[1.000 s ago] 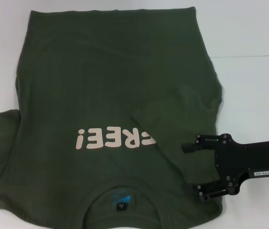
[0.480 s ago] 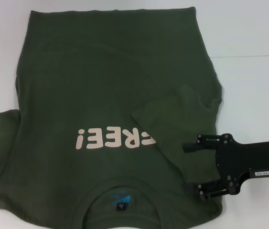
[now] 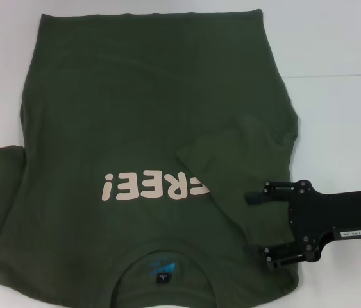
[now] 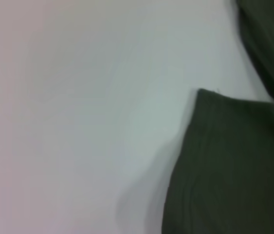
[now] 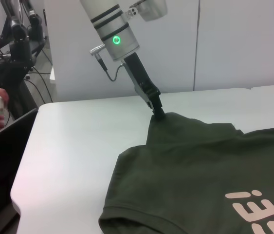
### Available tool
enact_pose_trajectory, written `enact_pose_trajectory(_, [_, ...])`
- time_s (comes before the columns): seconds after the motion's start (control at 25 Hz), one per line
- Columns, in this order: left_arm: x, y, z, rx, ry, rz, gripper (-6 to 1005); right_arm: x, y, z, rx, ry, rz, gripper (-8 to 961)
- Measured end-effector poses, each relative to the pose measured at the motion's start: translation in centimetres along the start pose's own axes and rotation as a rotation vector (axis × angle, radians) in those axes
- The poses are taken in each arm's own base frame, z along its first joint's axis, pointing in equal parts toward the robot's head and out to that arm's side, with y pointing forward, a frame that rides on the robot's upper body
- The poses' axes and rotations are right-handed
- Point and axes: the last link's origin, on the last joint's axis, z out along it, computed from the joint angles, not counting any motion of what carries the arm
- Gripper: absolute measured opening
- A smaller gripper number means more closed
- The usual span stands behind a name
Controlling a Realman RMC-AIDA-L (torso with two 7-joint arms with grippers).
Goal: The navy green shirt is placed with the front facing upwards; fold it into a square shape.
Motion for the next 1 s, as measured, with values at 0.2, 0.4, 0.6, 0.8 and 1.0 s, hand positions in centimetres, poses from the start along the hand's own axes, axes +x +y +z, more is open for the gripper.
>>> enact_pose_trajectory(0.2, [0.1,-1.4,-0.2,0.034,0.050,-0.037,33,0.1,0.0,0.2,-0.004,-0.002,0.009,915])
enact_pose_trajectory(0.4, [0.2,-2.3,-0.3,0.065,0.093,-0.053,33,0.1,0.0,0.2,-0.005,-0.003,0.012,915])
enact_pose_trajectory(0.6, [0.4,-2.9,-0.3,0.082,0.122,-0.066,34,0.3,0.1,0.3,-0.005,-0.003,0.021,915])
enact_pose_trajectory(0.8, [0.6,-3.2,-0.4,0.101,0.151,-0.064,35,0.3,0.0,0.4,-0.003,0.001,0.021,915])
enact_pose_trajectory(1.0, [0.6,-3.6,-0.5,0.107,0.159,-0.070,36,0.5,0.1,0.5,-0.004,0.001,0.027,915])
